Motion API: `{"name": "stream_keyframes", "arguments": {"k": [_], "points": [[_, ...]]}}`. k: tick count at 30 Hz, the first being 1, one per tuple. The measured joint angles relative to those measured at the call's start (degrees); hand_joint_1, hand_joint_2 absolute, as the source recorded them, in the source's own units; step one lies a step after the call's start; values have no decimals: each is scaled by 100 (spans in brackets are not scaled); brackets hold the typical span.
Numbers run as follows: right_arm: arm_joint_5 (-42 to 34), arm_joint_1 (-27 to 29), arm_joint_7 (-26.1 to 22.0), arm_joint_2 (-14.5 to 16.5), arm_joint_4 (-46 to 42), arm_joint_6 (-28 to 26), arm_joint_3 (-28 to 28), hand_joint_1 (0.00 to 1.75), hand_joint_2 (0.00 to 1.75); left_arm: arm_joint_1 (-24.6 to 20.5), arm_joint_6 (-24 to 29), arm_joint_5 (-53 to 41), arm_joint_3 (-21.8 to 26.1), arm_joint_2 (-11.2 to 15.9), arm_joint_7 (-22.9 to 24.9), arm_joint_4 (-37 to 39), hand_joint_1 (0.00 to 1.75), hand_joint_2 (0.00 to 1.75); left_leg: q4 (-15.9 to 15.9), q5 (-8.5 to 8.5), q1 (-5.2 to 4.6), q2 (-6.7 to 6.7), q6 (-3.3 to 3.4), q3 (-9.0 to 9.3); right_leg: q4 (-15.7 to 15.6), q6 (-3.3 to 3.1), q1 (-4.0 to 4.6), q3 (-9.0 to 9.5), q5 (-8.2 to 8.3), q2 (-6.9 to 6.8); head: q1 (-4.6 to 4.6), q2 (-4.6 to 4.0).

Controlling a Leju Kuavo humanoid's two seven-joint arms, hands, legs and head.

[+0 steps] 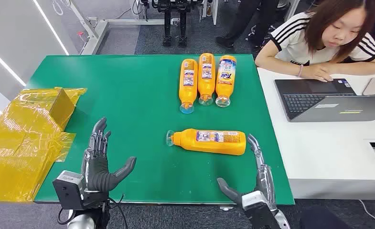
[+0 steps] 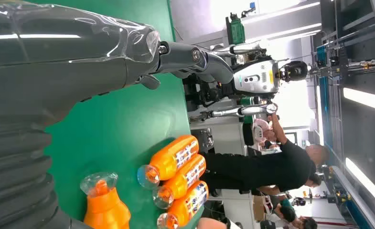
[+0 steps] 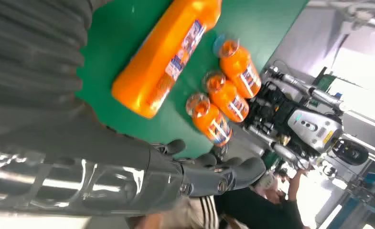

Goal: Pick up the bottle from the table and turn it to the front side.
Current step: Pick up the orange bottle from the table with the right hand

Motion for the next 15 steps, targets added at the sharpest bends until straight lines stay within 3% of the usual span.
{"name": "stream_keyframes", "arguments": {"k": [7,15], "points": [[799,-594,601,-102,238,202,-112,0,175,-44,-114,-68,-97,-72,13,77,0,175,2,1,-1,2,0,0,0,1,0,0,2,2,-1,0],[922,-1998,1372,-764,1559,1117,-70,0,175,-449,-397,60,-252,-56,25,416,0,175,7,5,-1,0,2,0,1,2,-1,4,11,1,1,0]]}}
